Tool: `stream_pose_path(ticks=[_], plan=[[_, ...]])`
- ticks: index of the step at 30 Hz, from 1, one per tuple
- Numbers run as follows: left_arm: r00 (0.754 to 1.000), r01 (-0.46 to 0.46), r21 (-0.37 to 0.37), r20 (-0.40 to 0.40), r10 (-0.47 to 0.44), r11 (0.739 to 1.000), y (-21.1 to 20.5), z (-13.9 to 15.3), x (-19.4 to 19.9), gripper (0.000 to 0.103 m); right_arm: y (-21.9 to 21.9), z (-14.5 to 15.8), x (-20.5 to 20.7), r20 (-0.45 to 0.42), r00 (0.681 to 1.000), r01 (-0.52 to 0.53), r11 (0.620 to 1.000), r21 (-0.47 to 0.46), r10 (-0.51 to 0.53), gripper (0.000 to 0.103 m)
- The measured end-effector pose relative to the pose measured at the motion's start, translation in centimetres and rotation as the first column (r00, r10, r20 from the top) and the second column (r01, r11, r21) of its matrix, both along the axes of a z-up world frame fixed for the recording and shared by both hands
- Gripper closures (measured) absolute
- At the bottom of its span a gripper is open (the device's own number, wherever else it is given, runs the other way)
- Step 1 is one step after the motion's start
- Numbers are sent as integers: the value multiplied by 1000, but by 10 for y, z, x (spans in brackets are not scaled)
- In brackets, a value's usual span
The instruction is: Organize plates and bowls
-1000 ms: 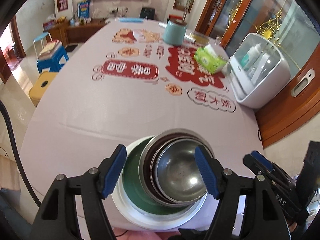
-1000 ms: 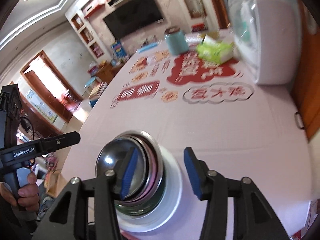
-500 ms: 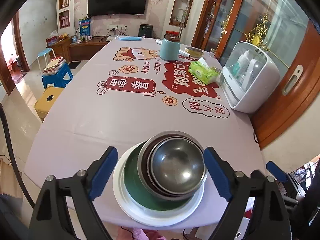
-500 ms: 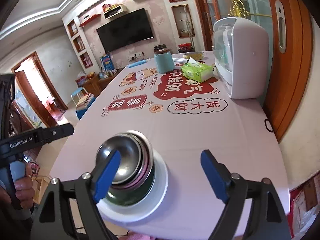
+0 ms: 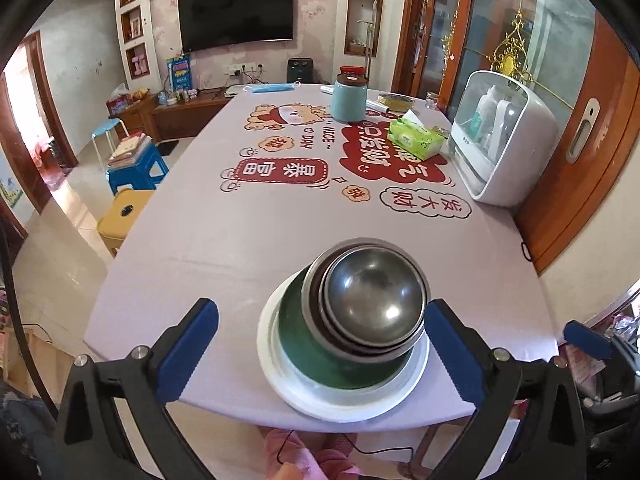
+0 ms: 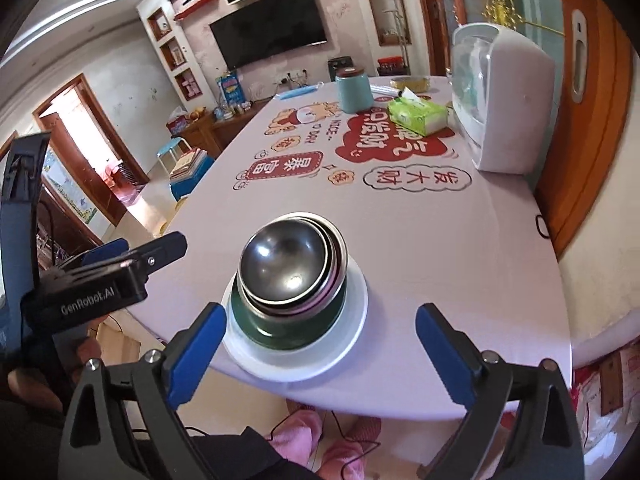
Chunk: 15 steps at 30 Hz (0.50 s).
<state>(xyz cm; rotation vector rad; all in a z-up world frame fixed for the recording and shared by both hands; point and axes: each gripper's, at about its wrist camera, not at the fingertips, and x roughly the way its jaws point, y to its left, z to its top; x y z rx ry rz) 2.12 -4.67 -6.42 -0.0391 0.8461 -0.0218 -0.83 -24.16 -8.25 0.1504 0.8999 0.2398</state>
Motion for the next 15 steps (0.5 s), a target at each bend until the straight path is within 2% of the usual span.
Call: stream_pose_path(ticks=[2, 5, 8, 15], plan=[[1000, -15, 13, 8, 15, 1000, 0, 2, -6, 1, 1, 1, -2, -26, 999, 19, 1000, -23, -20, 5], [999, -40, 18, 12, 40, 999, 1, 5, -14, 1, 7, 6, -11, 3, 999, 34, 997, -76, -34, 5], [998, -58, 12, 22, 58, 998, 2, 7, -18, 1, 5, 8, -16, 10, 999, 54, 997, -55, -54, 4], [995, -79, 16, 66, 78, 997, 2, 13, -30, 1, 17, 7, -17, 20, 999, 31, 996, -79, -29, 1]])
